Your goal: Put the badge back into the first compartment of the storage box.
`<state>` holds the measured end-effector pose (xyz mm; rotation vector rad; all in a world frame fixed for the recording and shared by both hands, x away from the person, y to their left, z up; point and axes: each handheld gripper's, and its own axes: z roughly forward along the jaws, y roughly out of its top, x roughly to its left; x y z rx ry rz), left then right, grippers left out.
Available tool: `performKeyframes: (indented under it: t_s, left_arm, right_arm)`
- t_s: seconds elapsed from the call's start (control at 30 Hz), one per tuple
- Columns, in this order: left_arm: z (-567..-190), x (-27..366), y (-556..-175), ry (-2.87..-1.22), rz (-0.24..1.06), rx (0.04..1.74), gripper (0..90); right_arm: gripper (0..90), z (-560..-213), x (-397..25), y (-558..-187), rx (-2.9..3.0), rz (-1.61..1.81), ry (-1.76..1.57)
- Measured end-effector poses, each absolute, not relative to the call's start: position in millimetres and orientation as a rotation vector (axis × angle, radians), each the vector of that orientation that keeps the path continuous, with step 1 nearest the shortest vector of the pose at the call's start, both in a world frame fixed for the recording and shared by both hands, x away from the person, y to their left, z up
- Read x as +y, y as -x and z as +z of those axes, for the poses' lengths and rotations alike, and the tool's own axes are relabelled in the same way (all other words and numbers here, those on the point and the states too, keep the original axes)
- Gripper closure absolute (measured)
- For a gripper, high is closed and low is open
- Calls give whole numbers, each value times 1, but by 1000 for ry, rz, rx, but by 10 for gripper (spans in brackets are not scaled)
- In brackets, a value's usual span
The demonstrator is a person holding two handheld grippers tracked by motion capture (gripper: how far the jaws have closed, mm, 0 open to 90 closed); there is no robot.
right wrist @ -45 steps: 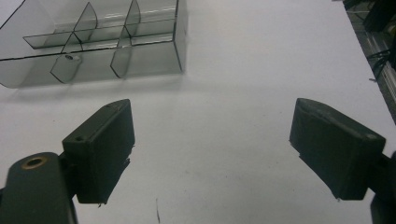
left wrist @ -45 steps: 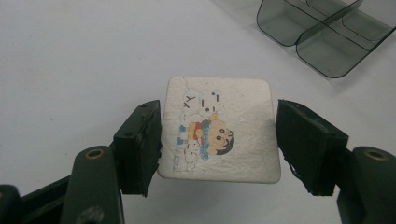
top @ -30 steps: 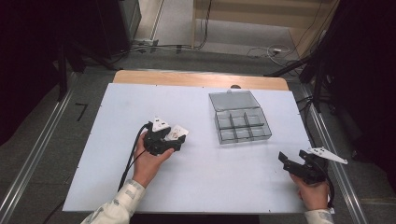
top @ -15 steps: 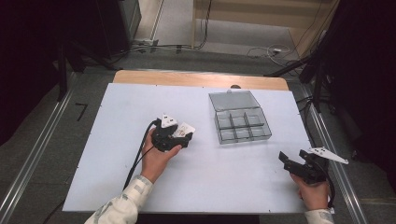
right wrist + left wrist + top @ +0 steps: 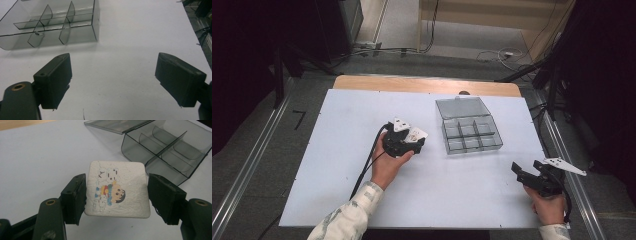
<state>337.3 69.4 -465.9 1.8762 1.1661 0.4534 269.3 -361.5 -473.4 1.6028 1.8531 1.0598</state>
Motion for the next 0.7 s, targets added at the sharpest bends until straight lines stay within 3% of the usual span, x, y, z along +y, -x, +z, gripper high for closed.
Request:
performKeyframes:
  t_s: [0.7]
  left_arm:
    - [-465, 49, -359, -1878, 462, 1180, 337]
  right_arm:
    - [125, -473, -364, -270, 1845, 1065, -1610]
